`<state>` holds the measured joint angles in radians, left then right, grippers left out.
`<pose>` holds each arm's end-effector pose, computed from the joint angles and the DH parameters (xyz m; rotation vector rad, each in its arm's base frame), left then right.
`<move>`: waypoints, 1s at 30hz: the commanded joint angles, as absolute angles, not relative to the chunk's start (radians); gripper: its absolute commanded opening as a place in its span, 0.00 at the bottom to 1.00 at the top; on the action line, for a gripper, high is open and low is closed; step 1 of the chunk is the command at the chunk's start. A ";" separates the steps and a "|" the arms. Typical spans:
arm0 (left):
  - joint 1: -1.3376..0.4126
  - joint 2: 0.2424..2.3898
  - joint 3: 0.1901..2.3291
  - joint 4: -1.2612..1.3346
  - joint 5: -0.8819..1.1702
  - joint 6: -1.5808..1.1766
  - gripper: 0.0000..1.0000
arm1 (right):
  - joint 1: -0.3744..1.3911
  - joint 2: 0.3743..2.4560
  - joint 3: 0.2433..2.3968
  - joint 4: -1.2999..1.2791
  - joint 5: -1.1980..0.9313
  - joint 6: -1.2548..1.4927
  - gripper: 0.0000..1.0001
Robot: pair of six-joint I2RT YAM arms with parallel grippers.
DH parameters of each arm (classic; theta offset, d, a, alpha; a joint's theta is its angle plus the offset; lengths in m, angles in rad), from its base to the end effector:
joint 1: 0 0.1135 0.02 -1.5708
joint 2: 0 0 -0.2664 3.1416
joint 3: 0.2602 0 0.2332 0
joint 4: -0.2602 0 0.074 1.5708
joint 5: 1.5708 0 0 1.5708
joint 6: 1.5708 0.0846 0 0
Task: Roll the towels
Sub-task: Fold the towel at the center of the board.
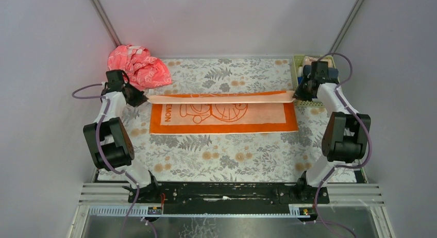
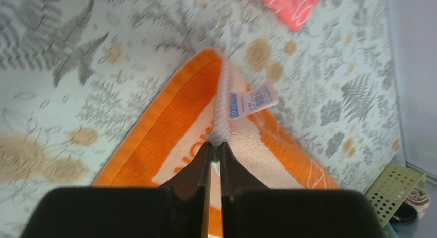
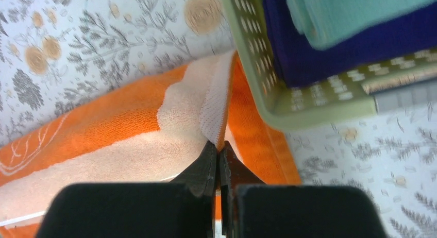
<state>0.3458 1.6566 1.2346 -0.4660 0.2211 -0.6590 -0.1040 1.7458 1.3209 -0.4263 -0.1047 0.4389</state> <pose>0.3560 0.1085 0.2199 -1.1043 2.2123 -0.4078 0.3994 -0.0328 0.2187 0.6066 2.3583 0.2784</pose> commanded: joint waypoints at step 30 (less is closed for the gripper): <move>0.389 1.427 0.915 -0.579 0.172 -0.565 0.00 | -0.109 1.544 1.022 -0.540 0.158 0.512 0.00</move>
<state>0.3759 1.5043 0.8791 -0.5419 0.2062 -0.5793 -0.1040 1.6058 0.9936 -0.4988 0.0875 0.5026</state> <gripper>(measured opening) 0.023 0.026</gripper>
